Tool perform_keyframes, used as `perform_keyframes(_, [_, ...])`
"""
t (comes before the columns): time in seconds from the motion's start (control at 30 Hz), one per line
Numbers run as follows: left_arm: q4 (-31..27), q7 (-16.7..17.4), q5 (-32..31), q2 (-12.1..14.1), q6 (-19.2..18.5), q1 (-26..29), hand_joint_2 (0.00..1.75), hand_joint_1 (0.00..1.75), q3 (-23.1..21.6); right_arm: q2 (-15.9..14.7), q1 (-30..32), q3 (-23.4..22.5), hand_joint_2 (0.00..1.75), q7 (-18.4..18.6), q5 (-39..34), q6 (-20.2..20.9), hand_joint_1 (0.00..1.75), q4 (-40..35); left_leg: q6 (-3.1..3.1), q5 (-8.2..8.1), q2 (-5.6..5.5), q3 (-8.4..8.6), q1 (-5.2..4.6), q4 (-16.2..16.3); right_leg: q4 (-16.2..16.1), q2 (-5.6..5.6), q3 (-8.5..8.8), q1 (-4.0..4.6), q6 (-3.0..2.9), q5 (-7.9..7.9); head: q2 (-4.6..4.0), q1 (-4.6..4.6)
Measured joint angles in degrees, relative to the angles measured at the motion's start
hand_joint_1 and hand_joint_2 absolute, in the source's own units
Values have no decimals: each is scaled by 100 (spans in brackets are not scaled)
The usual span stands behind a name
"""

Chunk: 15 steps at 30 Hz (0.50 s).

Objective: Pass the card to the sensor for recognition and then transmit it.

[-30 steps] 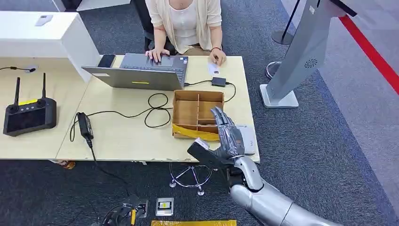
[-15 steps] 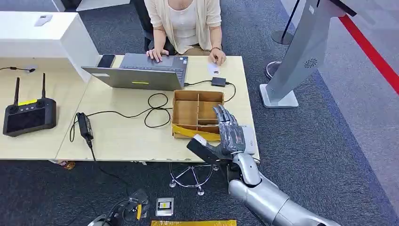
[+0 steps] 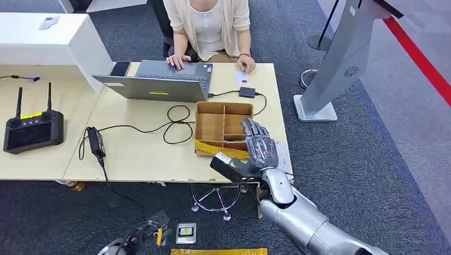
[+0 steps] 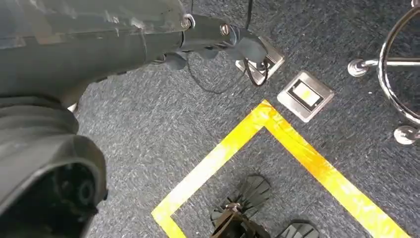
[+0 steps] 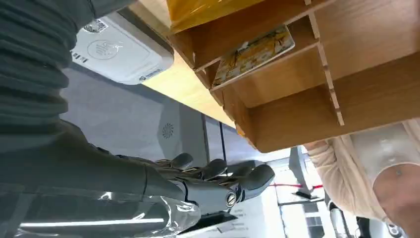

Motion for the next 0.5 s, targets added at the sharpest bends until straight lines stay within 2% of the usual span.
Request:
perform_keyframes(0.23, [31, -9, -63, -13, -37, -55, 0, 0, -15, 37, -79, -4, 175, 24, 212, 280, 0, 28, 0, 0, 0, 0, 0, 0, 0, 0, 0, 0, 0, 0, 0, 0])
perform_keyframes(0.5, [61, -11, -90, -37, -70, -93, 0, 0, -55, 133, -134, -2, 175, -5, 247, 314, 0, 125, 0, 0, 0, 0, 0, 0, 0, 1, 0, 0, 0, 0, 0, 0])
